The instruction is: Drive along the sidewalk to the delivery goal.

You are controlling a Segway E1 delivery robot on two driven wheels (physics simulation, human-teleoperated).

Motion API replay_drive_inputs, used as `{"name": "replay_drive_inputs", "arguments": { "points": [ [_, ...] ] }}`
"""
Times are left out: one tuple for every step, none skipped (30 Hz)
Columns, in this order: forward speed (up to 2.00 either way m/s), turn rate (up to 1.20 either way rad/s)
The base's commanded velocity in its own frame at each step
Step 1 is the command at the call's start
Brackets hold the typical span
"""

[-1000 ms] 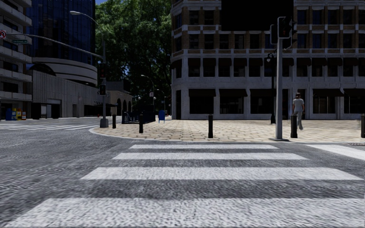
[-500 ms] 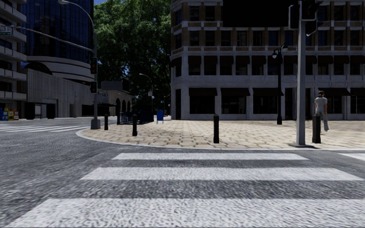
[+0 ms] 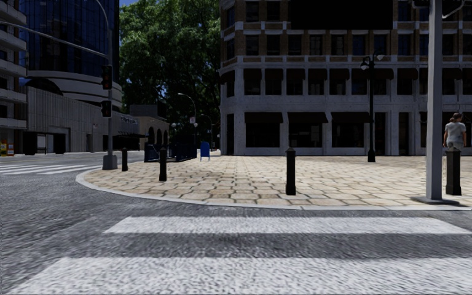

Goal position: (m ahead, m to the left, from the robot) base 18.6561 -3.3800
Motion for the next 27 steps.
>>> {"name": "replay_drive_inputs", "arguments": {
  "points": [
    [2.0,0.0],
    [2.0,0.0],
    [2.0,0.0],
    [2.0,0.0],
    [2.0,0.0],
    [2.0,0.0],
    [2.0,0.0],
    [2.0,0.0],
    [2.0,0.0],
    [2.0,0.0],
    [2.0,0.0],
    [2.0,0.0],
    [2.0,0.0],
    [2.0,0.0],
    [2.0,0.0],
    [2.0,0.0],
    [2.0,0.0],
    [2.0,0.0],
    [2.0,0.0],
    [2.0,0.0],
    [2.0,0.0],
    [2.0,0.0],
    [2.0,0.0],
    [2.0,0.0],
    [2.0,0.0],
    [2.0,0.0],
    [2.0,0.0]
  ]
}}
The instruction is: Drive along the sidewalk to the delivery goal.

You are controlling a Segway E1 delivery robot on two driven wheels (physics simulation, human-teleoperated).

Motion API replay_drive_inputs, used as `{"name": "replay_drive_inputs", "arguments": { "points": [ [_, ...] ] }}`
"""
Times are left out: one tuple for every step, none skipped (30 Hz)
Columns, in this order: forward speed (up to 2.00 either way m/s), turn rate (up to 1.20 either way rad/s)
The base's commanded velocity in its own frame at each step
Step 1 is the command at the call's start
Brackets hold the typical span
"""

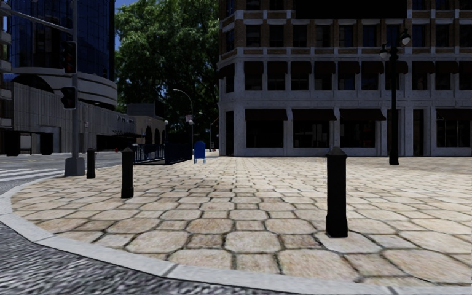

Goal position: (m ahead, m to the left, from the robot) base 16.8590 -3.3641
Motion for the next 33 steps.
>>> {"name": "replay_drive_inputs", "arguments": {
  "points": [
    [2.0,0.0],
    [2.0,0.0],
    [2.0,0.0],
    [2.0,0.0],
    [2.0,0.0],
    [2.0,0.0],
    [2.0,0.0],
    [2.0,0.0],
    [2.0,0.0],
    [2.0,0.0],
    [2.0,-0.02],
    [2.0,-0.05],
    [2.0,-0.05],
    [1.98,-0.07],
    [1.76,-0.08],
    [1.61,-0.09],
    [1.61,-0.09],
    [1.44,-0.09],
    [1.33,-0.1],
    [1.24,-0.12],
    [1.24,-0.12],
    [1.17,-0.16],
    [1.15,-0.17],
    [1.15,-0.17],
    [1.15,-0.17],
    [1.14,-0.17],
    [1.14,-0.17],
    [1.14,-0.17],
    [1.14,-0.17],
    [1.14,-0.17],
    [1.14,-0.17],
    [1.14,-0.17],
    [1.14,-0.17]
  ]
}}
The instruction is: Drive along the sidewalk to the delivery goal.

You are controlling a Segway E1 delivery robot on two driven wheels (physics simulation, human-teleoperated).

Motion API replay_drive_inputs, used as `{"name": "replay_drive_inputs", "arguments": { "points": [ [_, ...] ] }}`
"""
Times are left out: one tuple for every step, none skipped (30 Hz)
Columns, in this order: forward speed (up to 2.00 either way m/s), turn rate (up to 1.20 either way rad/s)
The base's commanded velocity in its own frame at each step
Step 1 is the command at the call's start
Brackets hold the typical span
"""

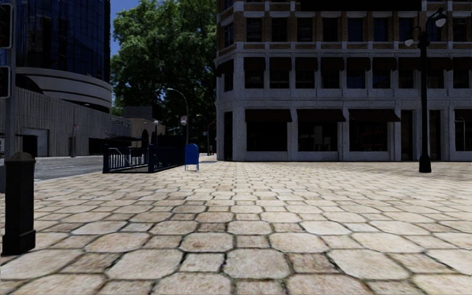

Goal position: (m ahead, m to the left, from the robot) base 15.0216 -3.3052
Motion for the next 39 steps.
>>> {"name": "replay_drive_inputs", "arguments": {
  "points": [
    [1.14,-0.17],
    [1.14,-0.17],
    [1.14,-0.17],
    [1.14,-0.17],
    [1.14,-0.19],
    [1.14,-0.21],
    [1.14,-0.22],
    [1.14,-0.22],
    [1.14,-0.24],
    [1.14,-0.24],
    [1.14,-0.25],
    [1.14,-0.25],
    [1.28,-0.25],
    [2.0,-0.25],
    [2.0,-0.25],
    [2.0,-0.25],
    [2.0,-0.25],
    [2.0,-0.25],
    [2.0,-0.25],
    [2.0,-0.25],
    [2.0,-0.25],
    [2.0,-0.25],
    [2.0,-0.25],
    [2.0,-0.25],
    [2.0,-0.25],
    [2.0,-0.25],
    [2.0,-0.25],
    [2.0,-0.25],
    [2.0,-0.25],
    [2.0,-0.25],
    [2.0,-0.25],
    [2.0,-0.25],
    [2.0,-0.25],
    [2.0,-0.25],
    [2.0,-0.25],
    [2.0,-0.25],
    [2.0,-0.25],
    [2.0,-0.28],
    [2.0,-0.3]
  ]
}}
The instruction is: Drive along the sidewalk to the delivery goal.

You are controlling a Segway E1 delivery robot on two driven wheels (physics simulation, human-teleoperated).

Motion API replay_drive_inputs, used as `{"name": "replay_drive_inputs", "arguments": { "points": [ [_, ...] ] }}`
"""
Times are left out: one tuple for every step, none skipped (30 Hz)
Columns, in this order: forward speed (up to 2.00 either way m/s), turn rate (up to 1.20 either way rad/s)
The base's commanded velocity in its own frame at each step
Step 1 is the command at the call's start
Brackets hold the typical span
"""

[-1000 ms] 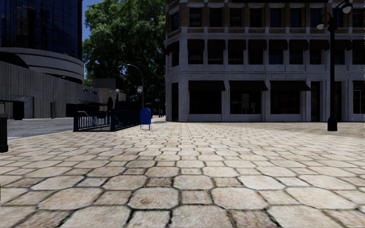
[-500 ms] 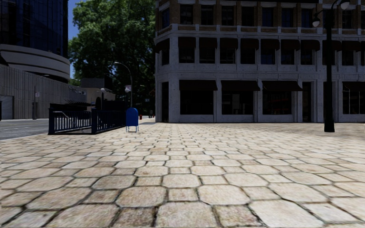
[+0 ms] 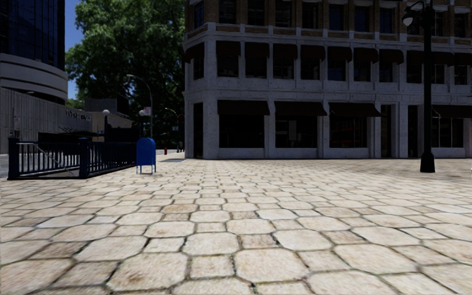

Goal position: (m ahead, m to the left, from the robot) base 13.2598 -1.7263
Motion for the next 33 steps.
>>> {"name": "replay_drive_inputs", "arguments": {
  "points": [
    [2.0,-0.3],
    [2.0,-0.32],
    [2.0,-0.33],
    [2.0,-0.34],
    [2.0,-0.34],
    [2.0,-0.34],
    [2.0,-0.38],
    [2.0,-0.39],
    [2.0,-0.39],
    [2.0,-0.4],
    [2.0,-0.4],
    [2.0,-0.4],
    [2.0,-0.4],
    [2.0,-0.4],
    [2.0,-0.4],
    [2.0,-0.4],
    [2.0,-0.4],
    [2.0,-0.39],
    [2.0,-0.36],
    [2.0,-0.36],
    [2.0,-0.31],
    [2.0,0.0],
    [2.0,0.0],
    [2.0,0.0],
    [2.0,0.0],
    [2.0,0.0],
    [2.0,0.0],
    [2.0,0.0],
    [2.0,0.0],
    [2.0,0.0],
    [2.0,0.0],
    [2.0,0.0],
    [2.0,0.0]
  ]
}}
